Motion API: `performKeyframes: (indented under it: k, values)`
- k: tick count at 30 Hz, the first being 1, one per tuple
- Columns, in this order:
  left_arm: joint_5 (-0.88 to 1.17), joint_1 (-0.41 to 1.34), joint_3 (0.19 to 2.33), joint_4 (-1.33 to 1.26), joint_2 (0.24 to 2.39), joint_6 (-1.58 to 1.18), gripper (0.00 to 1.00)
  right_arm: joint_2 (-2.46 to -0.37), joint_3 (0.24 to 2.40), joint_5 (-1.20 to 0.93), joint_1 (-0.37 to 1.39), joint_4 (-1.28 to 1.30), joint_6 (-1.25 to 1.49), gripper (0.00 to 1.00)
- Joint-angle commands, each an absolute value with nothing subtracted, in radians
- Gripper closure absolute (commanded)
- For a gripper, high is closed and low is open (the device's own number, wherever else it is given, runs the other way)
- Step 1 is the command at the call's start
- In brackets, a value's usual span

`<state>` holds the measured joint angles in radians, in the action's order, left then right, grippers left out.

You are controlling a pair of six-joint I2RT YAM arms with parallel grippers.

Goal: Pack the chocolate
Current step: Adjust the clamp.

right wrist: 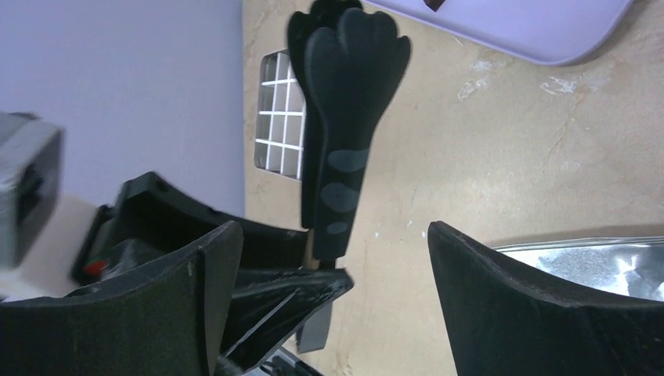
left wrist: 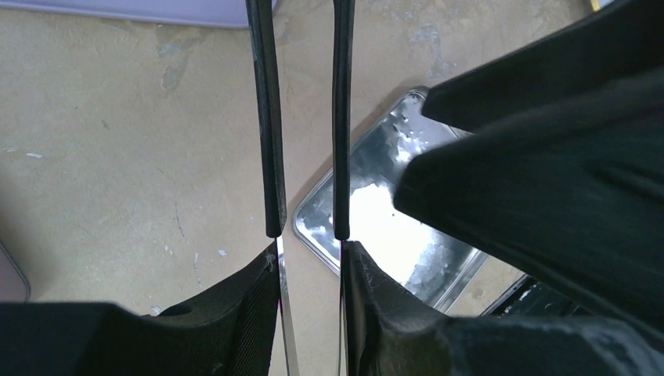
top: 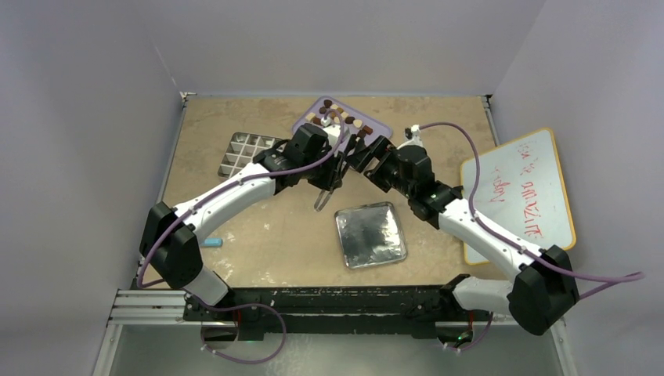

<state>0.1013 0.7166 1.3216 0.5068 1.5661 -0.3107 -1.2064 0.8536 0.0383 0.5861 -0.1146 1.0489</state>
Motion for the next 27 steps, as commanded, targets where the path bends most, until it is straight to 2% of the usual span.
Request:
performKeyframes:
  k: [1,6,13,23,27]
  values:
    - [0.157,0.720,1.328,0.492,1.497,-0.291,0.70,-1.254,0.897,0.069,0.583,-0.168,1.037,0.12]
    - [0.157,0.719,1.356,0.511,1.491,-0.278,0.70,-1.343,0.922,0.063,0.580,-0.165,1.024,0.17]
    - [0.134,0.720,1.405,0.525,1.486,-0.296,0.74,-1.350,0.842,0.084,0.578,-0.183,1.040,0.31]
    - [0.123,0.719,1.486,0.566,1.529,-0.295,0.75,-1.400,0.796,0.081,0.578,-0.201,1.056,0.34]
    - [0.092,0.719,1.506,0.592,1.548,-0.290,0.75,-1.350,0.791,0.102,0.574,-0.179,1.026,0.31]
